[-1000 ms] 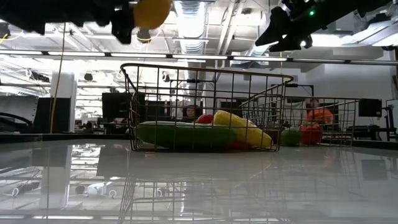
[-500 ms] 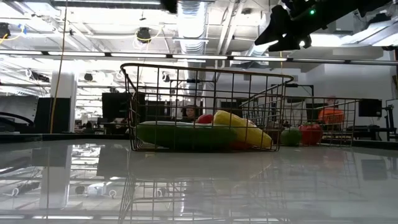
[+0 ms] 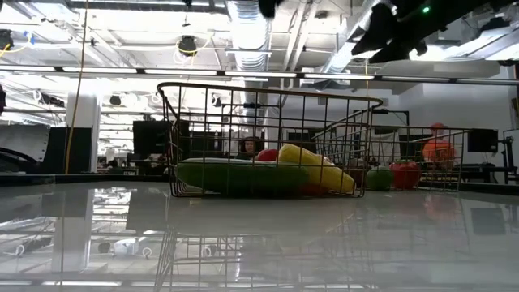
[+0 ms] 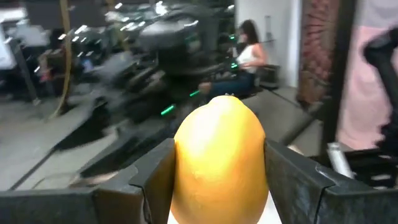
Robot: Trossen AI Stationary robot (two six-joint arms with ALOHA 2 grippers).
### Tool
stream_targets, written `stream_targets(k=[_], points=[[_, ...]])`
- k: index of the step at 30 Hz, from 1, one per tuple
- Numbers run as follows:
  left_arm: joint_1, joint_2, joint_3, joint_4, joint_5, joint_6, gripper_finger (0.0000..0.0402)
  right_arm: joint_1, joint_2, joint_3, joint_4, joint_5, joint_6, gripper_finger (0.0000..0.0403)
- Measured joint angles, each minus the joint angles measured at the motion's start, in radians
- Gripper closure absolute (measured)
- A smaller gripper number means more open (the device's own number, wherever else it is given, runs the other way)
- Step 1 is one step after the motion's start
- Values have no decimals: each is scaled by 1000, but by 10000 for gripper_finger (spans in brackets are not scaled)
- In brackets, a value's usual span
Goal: Sort produce into baskets
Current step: Put the yellow lemon into the right wire basket
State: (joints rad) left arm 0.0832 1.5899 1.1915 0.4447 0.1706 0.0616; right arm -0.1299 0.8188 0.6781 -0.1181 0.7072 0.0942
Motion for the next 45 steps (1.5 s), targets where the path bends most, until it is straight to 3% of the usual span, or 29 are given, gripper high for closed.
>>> stream_targets(k=[8, 18, 31, 45], points=[[174, 120, 21, 34, 37, -110, 200, 11, -33, 0, -18, -7, 30, 14], [297, 338, 199, 22, 78, -226, 200, 26, -34, 0, -13, -4, 21, 14], [351, 552, 438, -150, 53, -293, 199, 28, -34, 0, -10, -4, 13, 14], [348, 559, 450, -213, 100, -276, 129, 32, -34, 0, -9, -3, 10, 14]])
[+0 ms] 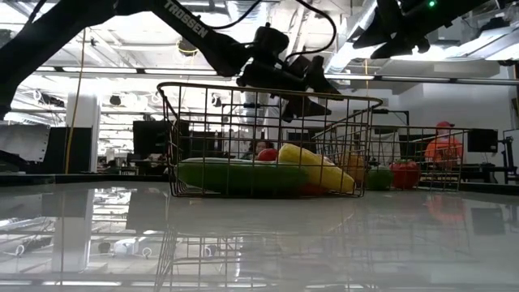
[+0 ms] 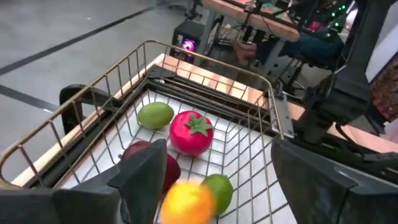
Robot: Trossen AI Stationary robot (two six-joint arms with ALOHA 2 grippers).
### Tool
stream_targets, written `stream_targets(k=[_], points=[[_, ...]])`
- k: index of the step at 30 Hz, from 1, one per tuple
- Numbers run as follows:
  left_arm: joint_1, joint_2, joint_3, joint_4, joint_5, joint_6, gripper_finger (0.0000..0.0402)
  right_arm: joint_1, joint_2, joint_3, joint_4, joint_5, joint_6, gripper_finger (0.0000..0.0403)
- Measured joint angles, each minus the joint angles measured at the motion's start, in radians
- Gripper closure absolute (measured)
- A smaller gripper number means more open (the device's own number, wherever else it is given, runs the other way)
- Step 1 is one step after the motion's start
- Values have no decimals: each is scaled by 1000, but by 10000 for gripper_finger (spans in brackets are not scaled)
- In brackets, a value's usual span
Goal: Sort produce into baskets
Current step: Put the yellow lemon into the right wire basket
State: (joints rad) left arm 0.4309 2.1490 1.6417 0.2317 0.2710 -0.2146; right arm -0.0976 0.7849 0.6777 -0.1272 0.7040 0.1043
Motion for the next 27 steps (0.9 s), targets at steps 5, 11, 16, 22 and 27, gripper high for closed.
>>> stream_targets(k=[5, 11, 16, 22, 27], points=[[1, -14, 0, -19, 38, 46, 118, 0, 0, 0, -1, 0, 0, 14], [18, -148, 0, -306, 59, 356, 120, 7, 0, 0, -48, 0, 17, 14], [58, -253, 0, -678, -57, 632, 132, 21, 0, 0, -54, 0, 20, 14], [174, -280, -28, -849, 38, 666, 148, 43, 8, 0, -51, 0, 59, 14], [240, -280, -86, -807, 31, 686, 157, 71, 32, 0, -49, 2, 72, 14]])
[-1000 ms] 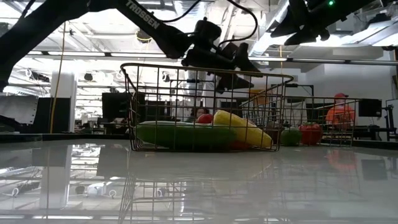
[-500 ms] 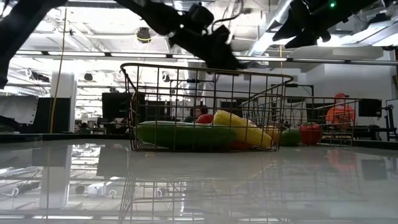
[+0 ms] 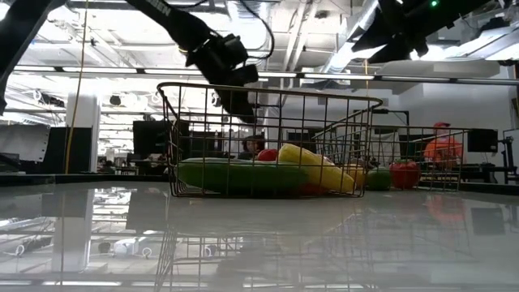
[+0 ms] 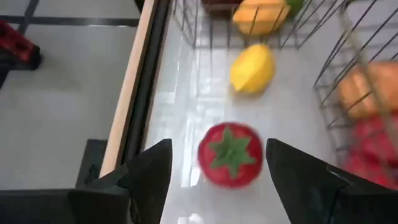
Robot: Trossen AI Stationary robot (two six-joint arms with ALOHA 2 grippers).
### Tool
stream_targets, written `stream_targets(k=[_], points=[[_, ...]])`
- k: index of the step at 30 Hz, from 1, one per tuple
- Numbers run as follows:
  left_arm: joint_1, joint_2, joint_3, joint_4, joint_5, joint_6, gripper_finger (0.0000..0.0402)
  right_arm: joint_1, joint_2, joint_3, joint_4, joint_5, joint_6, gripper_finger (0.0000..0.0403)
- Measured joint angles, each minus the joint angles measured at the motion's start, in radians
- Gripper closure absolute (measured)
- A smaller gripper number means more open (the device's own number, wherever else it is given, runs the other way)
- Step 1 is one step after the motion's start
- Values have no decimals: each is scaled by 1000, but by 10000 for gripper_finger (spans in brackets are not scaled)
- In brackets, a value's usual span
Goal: Sort produce into baskets
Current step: Put the yellow lemon into the right wire basket
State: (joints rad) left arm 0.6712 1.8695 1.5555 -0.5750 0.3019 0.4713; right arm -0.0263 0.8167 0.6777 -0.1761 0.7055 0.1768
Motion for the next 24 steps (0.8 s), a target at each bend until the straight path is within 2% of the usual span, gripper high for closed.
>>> stream_targets(k=[6, 12, 17, 24], points=[[48, 3, -50, -20, 22, 100, 159, 5, 9, 0, 2, 1, 2, 14], [93, 3, -132, -12, 89, 112, 159, 7, 9, 0, -11, 1, 5, 14], [111, -24, -225, 14, 202, 92, 159, 7, 9, 0, -39, 2, 18, 14], [97, -75, -377, 44, 209, 102, 159, 7, 9, 0, -30, 2, 18, 14]])
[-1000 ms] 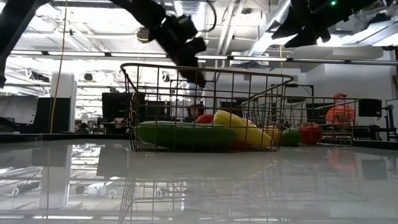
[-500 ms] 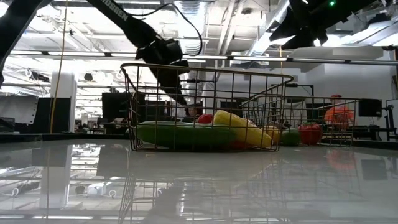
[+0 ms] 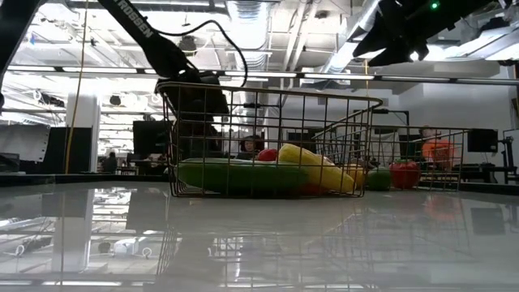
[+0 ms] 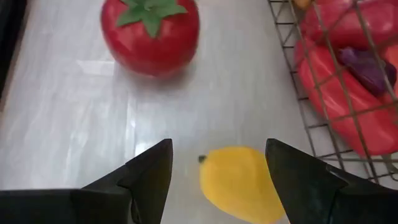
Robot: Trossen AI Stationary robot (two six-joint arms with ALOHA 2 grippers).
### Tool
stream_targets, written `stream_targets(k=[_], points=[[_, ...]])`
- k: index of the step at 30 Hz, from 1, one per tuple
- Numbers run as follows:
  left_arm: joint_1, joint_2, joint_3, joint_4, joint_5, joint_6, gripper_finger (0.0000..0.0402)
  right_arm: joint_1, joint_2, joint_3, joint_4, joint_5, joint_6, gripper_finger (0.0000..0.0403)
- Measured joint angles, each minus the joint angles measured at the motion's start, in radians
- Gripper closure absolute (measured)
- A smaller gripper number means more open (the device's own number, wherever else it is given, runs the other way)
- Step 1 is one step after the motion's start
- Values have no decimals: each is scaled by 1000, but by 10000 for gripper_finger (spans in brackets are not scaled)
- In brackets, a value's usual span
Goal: Sort produce into baskets
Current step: Put the yellow lemon into the right wire basket
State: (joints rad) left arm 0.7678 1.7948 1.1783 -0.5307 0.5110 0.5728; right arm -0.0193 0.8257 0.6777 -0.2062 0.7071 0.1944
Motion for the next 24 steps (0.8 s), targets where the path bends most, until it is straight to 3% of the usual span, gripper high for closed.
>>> stream_targets(k=[7, 13, 24], points=[[-17, -65, -70, 50, 14, -52, 159, 0, 0, 0, 30, 0, -18, 14], [-72, -61, -71, 7, -149, -78, 159, -15, 0, 0, 61, 0, -61, 14], [-133, -60, -71, -8, -317, -73, 152, -16, 0, 0, 84, 0, -115, 14]])
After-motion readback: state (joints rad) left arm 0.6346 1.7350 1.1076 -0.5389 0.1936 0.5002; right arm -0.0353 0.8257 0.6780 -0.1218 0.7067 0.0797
